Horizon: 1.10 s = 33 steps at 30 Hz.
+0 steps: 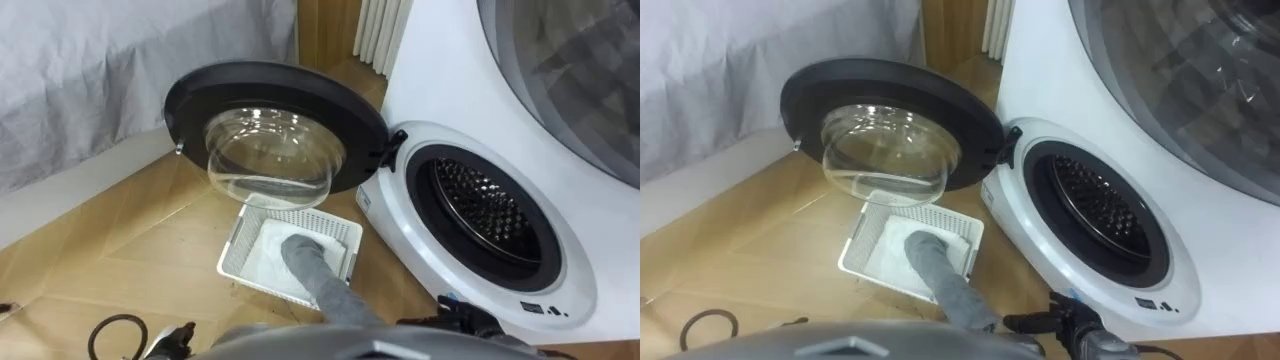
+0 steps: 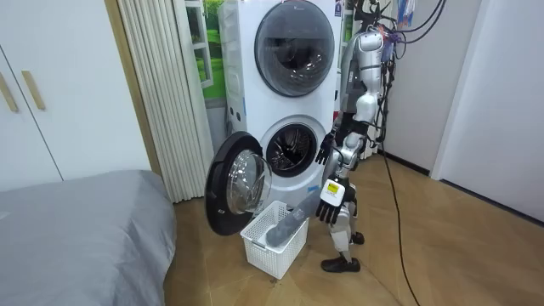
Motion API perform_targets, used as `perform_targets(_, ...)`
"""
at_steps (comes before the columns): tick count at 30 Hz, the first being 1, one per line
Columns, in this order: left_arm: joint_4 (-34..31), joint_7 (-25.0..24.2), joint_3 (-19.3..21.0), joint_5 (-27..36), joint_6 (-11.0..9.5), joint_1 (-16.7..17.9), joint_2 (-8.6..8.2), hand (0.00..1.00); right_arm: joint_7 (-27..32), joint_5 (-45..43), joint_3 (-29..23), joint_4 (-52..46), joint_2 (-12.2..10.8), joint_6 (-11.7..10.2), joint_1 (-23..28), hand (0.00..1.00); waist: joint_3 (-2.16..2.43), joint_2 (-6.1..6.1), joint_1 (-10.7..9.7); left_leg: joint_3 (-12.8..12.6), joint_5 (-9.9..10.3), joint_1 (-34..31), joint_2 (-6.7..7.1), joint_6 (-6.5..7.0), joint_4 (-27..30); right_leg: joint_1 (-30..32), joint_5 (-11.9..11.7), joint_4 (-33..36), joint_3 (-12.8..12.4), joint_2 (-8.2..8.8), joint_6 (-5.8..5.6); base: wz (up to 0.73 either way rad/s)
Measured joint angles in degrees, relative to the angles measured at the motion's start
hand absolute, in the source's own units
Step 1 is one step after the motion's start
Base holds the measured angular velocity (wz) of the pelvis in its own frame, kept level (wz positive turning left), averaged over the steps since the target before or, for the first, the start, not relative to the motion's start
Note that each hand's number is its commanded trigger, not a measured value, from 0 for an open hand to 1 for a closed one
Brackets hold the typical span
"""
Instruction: Put towel into washing machine
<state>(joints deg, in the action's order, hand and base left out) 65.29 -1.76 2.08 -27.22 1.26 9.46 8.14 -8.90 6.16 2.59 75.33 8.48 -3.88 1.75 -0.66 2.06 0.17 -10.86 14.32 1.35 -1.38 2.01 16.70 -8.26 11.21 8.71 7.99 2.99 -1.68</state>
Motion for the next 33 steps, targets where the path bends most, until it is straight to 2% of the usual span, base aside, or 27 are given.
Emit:
perform_targets(2, -0.02, 0.02, -0.04, 0.06, -0.06, -0.13, 0.06, 0.0, 0.06, -0.01, 0.02, -0.02, 0.0, -0.34, 0.0, 0.0, -0.02, -0.05, -0.02, -0.08, 0.0, -0.55, -0.02, 0.0, 0.06, 0.54, 0.0, 0.02, -0.03, 0.01, 0.01, -0.02)
perform_targets(4, -0.06, 0.39, -0.11, 0.11, -0.23, -0.63, 0.21, 0.0, 0.15, -0.15, 0.3, -0.16, 0.01, -0.43, -0.38, 0.0, 0.32, -0.18, 0.02, -0.18, -0.07, -1.81, -0.05, -0.04, -0.02, 2.02, 0.01, 0.06, -0.1, 0.02, 0.03, -0.03)
perform_targets(8, -0.04, 2.49, -0.55, 0.04, -0.53, -2.05, 0.6, 0.0, 0.18, -0.11, 1.33, 0.17, -0.04, -1.0, -1.38, 0.0, 0.42, 0.08, 0.01, -0.07, -0.31, -3.98, -0.05, -0.04, 0.3, 4.46, -0.05, 0.58, 0.01, 0.0, 0.06, -0.03)
perform_targets(12, -0.05, 4.92, -1.39, -0.12, -1.94, -6.25, 0.73, 0.0, 0.14, -0.46, 2.82, 1.17, -0.09, -1.2, -3.8, 0.0, -0.06, -0.49, 0.0, 0.0, -0.48, -7.86, -0.32, 0.12, 1.46, 8.48, -0.07, 2.09, 0.58, -0.02, 0.07, -0.01)
perform_targets(17, 0.43, 7.94, -6.99, -1.04, -3.15, -12.61, 0.34, 0.0, 0.1, -1.47, 5.48, 2.78, -0.49, -1.6, -7.82, 0.0, -0.35, -1.21, -0.12, -0.15, -1.74, -11.79, 0.11, 0.56, 0.82, 13.54, -0.11, 3.52, 0.35, 0.58, 0.11, -0.03)
perform_targets(20, 3.25, 9.64, -8.01, -1.5, -6.88, -18.72, -2.0, 0.0, 0.34, -3.49, 5.66, 3.95, -1.55, -1.88, -11.61, 0.0, -1.28, -1.34, -0.29, -0.97, -2.41, -14.97, -0.04, 0.87, 0.99, 18.91, -0.08, 7.28, 0.0, 0.88, 0.11, -0.14)
perform_targets(21, 3.68, 9.76, -8.06, -1.83, -7.33, -19.71, -2.7, 0.0, 0.33, -3.87, 5.62, 3.95, -1.56, -1.96, -12.36, 0.0, -1.41, -1.48, -0.46, -1.13, -2.45, -15.77, -0.06, 0.94, 1.2, 20.12, -0.08, 8.15, -0.04, 0.94, 0.12, -0.25)
perform_targets(22, 4.72, 9.9, -8.13, -2.13, -8.34, -21.45, -3.84, 0.0, 0.76, -4.32, 5.57, 3.89, -1.57, -2.3, -13.79, 0.0, -1.69, -1.62, -0.96, -1.19, -2.48, -17.72, -0.12, 1.0, 2.09, 22.75, -0.07, 9.99, -0.05, 1.09, 0.13, -0.33)
perform_targets(23, 5.85, 10.05, -9.22, -2.29, -9.28, -23.28, -4.17, 0.0, 1.32, -4.42, 5.69, 3.19, -1.69, -2.51, -15.13, 0.0, -2.04, -1.46, -1.19, -1.16, -2.48, -20.03, -0.2, 1.01, 3.19, 25.82, -0.07, 12.03, -0.09, 1.26, 0.14, -0.39)
perform_targets(24, 6.28, 10.07, -9.67, -2.37, -9.62, -24.1, -4.17, 0.0, 1.79, -4.39, 5.8, 2.9, -1.79, -2.56, -15.81, 0.0, -2.23, -1.31, -1.24, -1.08, -2.47, -21.17, -0.25, 1.01, 3.69, 27.28, -0.07, 13.07, -0.13, 1.34, 0.14, -0.43)
perform_targets(25, 7.27, 10.18, -10.81, -2.55, -10.1, -25.71, -4.03, 0.0, 2.69, -4.3, 6.33, 2.53, -1.97, -2.82, -17.07, 0.0, -2.93, -1.2, -1.63, -1.06, -2.46, -23.77, -0.37, 1.01, 5.3, 30.07, -0.07, 14.56, -0.22, 1.52, 0.15, -0.31)
perform_targets(26, 7.9, 10.2, -11.97, -3.18, -10.17, -27.74, -4.0, 0.0, 3.33, -3.77, 6.59, 2.54, -1.95, -3.08, -18.25, 0.0, -3.35, -1.25, -2.26, -1.06, -2.45, -26.61, -0.45, 1.02, 6.86, 32.9, -0.05, 15.76, -0.32, 1.71, 0.17, -0.23)
perform_targets(28, 7.92, 10.58, -12.86, -3.69, -10.59, -29.71, -3.89, 0.0, 4.26, -2.35, 7.18, 2.31, -2.11, -3.08, -19.41, 0.0, -3.68, -1.19, -2.79, -1.21, -2.35, -30.87, -0.71, 1.16, 9.25, 37.6, 0.11, 18.42, -1.43, 1.69, 0.42, -0.16)
perform_targets(29, 7.93, 11.43, -13.61, -3.74, -10.61, -31.15, -3.84, 0.0, 4.79, -1.21, 7.49, 2.25, -2.39, -3.08, -20.05, 0.0, -4.18, -1.19, -3.06, -1.3, -2.15, -33.74, -1.07, 1.4, 11.72, 40.68, 0.35, 21.02, -1.76, 1.74, 0.74, -0.13)
perform_targets(32, 7.87, 13.43, -15.62, -4.06, -10.87, -34.49, -3.66, 0.0, 5.77, 2.51, 7.73, 1.65, -2.47, -3.05, -21.48, 0.0, -4.69, -1.38, -3.18, -1.35, -0.68, -41.83, -2.04, 1.73, 18.86, 48.64, 1.42, 27.18, -2.36, 1.68, 1.43, -0.14)
perform_targets(33, 7.89, 13.86, -15.96, -4.61, -10.95, -35.3, -3.49, 0.0, 6.11, 2.86, 7.93, 1.28, -2.43, -3.06, -21.84, 0.0, -4.73, -1.38, -3.28, -1.35, -0.26, -43.48, -2.19, 1.73, 20.26, 50.37, 1.79, 28.42, -2.42, 1.68, 1.4, -0.16)
